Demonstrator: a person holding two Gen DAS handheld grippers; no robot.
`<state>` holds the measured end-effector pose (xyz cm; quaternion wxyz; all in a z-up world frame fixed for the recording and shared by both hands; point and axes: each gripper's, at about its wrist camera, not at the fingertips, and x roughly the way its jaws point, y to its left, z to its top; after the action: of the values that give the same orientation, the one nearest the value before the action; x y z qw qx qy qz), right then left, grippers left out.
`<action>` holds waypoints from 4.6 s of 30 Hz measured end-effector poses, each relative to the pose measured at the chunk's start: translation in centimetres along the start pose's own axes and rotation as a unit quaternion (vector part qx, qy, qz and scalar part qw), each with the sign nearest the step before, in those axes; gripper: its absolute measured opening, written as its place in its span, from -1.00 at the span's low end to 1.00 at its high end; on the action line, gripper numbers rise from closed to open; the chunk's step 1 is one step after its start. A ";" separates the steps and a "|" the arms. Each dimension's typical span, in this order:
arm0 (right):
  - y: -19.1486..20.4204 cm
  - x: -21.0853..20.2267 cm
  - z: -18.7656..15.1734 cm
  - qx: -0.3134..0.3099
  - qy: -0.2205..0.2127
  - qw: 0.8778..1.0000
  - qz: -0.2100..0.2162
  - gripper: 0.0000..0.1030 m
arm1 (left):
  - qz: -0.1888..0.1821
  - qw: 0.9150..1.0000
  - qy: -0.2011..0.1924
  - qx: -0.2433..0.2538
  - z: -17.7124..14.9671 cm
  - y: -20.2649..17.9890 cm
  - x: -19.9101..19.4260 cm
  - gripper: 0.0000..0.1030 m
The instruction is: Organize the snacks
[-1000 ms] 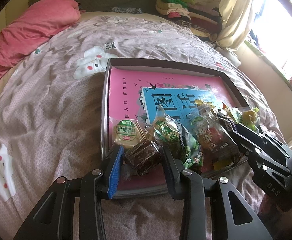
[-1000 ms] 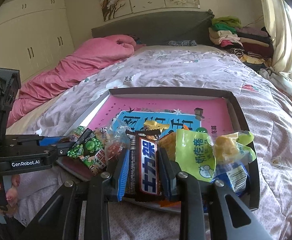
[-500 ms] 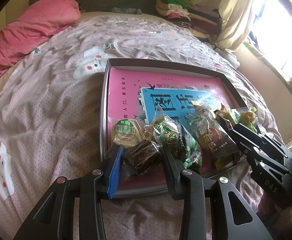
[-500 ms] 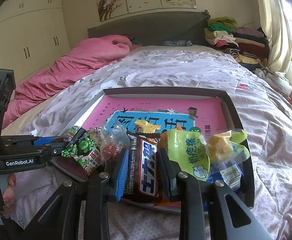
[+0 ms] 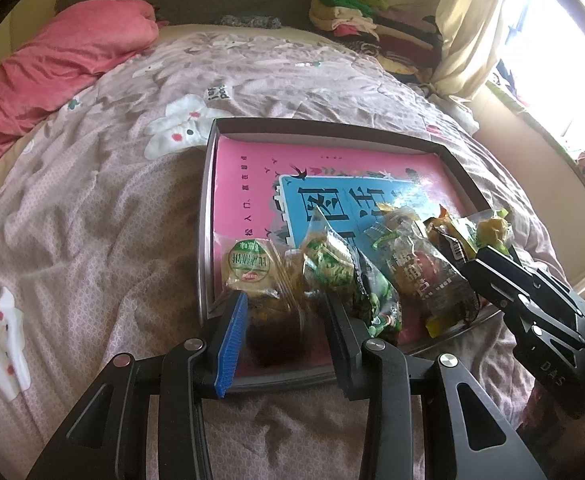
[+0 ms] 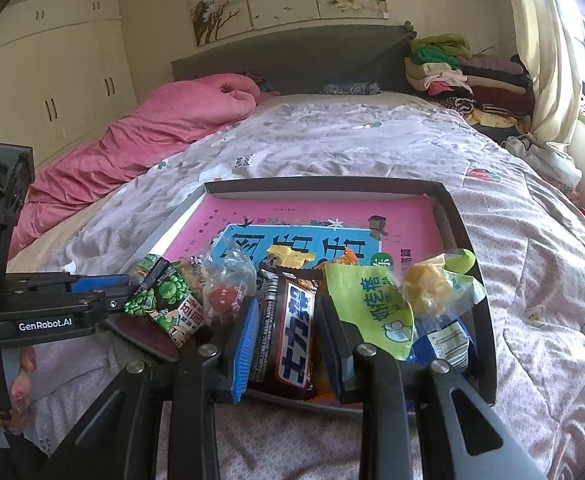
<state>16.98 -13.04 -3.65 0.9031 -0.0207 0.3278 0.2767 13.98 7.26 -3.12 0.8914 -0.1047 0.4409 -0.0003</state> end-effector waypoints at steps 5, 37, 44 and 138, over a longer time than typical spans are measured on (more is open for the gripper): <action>-0.2 -0.4 0.1 0.005 -0.005 1.000 0.001 -0.37 | -0.002 1.000 0.001 0.001 -0.1 -0.1 -0.2 -0.18; -1.2 -7.1 -1.5 0.065 -0.016 0.997 -0.024 0.36 | -0.006 1.000 -0.021 -0.013 -4.0 -2.3 -6.9 0.51; -0.1 -8.6 -3.3 0.061 0.004 0.997 -0.046 0.46 | -0.013 1.000 0.005 -0.024 -6.1 -3.5 -6.7 0.53; 1.5 -10.2 -5.6 0.065 0.035 0.995 -0.065 0.91 | 0.023 1.000 0.000 0.015 -7.6 -5.7 -8.6 0.55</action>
<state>6.52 -18.01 -1.68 0.9064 0.0069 0.3749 0.1947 3.23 1.08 0.21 0.8928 -0.0810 0.4428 0.0140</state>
